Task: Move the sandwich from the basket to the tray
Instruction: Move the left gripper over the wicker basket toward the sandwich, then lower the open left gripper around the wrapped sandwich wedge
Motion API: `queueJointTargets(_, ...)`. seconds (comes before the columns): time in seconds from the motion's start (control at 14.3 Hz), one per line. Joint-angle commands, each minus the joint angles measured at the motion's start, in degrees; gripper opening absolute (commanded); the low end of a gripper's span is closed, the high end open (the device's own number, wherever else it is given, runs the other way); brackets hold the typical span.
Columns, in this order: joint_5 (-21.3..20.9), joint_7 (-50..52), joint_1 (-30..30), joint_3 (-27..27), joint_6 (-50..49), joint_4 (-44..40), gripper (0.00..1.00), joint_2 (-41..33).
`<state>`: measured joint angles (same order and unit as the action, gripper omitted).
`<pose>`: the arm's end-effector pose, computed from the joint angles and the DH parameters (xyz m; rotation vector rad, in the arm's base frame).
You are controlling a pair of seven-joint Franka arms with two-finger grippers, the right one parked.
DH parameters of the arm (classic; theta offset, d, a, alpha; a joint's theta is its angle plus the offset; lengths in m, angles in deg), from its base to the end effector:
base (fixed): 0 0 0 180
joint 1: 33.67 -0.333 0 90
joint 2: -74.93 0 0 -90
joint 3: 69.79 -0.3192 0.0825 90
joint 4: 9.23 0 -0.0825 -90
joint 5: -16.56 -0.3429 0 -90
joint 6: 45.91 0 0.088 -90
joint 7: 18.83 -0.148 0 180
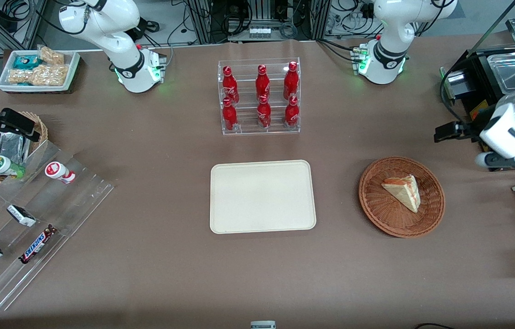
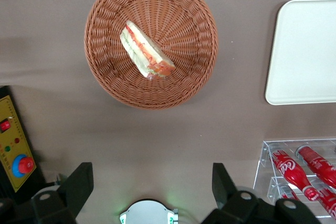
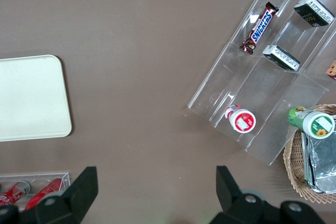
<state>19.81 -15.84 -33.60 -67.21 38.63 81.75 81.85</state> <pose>0.5219 -0.0319 0.5106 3.0695 0.0105 -0.3636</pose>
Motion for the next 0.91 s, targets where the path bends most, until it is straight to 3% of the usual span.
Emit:
queueJointTargets(0.0,-0.3,-0.5,-0.1,0.0,3.7,0.0,1.00,4.0)
queueJointTargets(0.49,-0.2,2.1,-0.1,0.0,22.3,13.0,1.00,6.5)
queueJointTargets(0.84,-0.3,18.9,0.1,0.0,32.3,20.8,1.00,6.6)
